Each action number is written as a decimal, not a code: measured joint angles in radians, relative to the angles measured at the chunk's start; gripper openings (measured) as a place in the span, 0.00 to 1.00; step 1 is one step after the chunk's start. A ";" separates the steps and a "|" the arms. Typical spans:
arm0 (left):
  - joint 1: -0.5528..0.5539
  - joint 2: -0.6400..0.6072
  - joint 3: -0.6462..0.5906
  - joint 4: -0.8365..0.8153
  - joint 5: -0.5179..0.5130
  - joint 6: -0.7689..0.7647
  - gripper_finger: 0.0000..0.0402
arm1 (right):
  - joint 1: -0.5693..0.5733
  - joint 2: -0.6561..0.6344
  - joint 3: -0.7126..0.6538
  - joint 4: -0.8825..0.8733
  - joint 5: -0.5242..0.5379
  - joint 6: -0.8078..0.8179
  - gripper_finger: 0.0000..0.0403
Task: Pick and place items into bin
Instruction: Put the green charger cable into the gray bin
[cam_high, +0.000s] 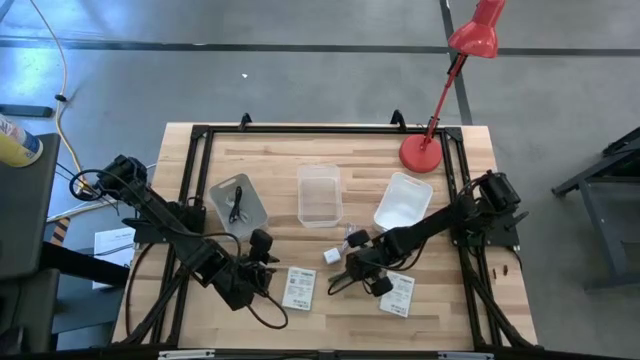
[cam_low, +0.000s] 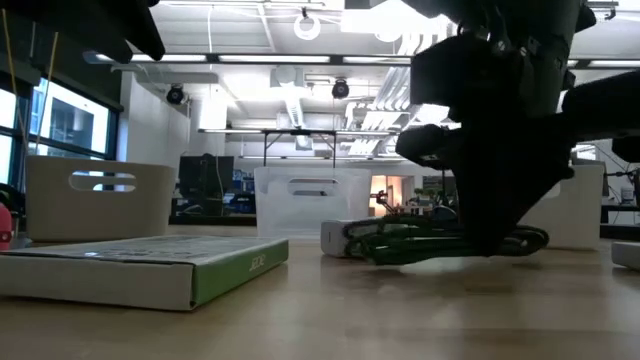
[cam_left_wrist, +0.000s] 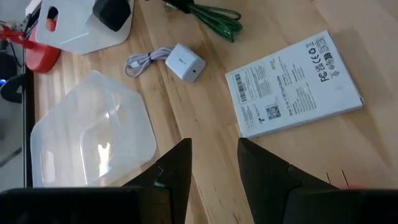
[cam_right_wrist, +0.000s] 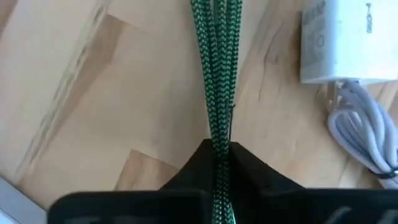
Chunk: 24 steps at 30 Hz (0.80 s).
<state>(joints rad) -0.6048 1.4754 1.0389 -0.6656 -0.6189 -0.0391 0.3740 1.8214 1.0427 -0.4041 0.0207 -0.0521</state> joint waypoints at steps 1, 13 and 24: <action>0.000 0.000 0.000 -0.001 0.000 0.000 0.29 | 0.000 0.000 0.005 0.001 0.008 0.006 0.07; 0.000 0.000 0.000 -0.107 0.012 -0.123 0.29 | -0.006 0.000 0.117 0.030 0.048 -0.038 0.07; -0.030 -0.005 0.000 -0.177 0.031 -0.207 0.29 | -0.077 0.000 0.181 0.240 0.053 -0.052 0.03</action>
<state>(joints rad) -0.6350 1.4707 1.0393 -0.8431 -0.5881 -0.2463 0.2970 1.8214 1.2240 -0.1646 0.0735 -0.1042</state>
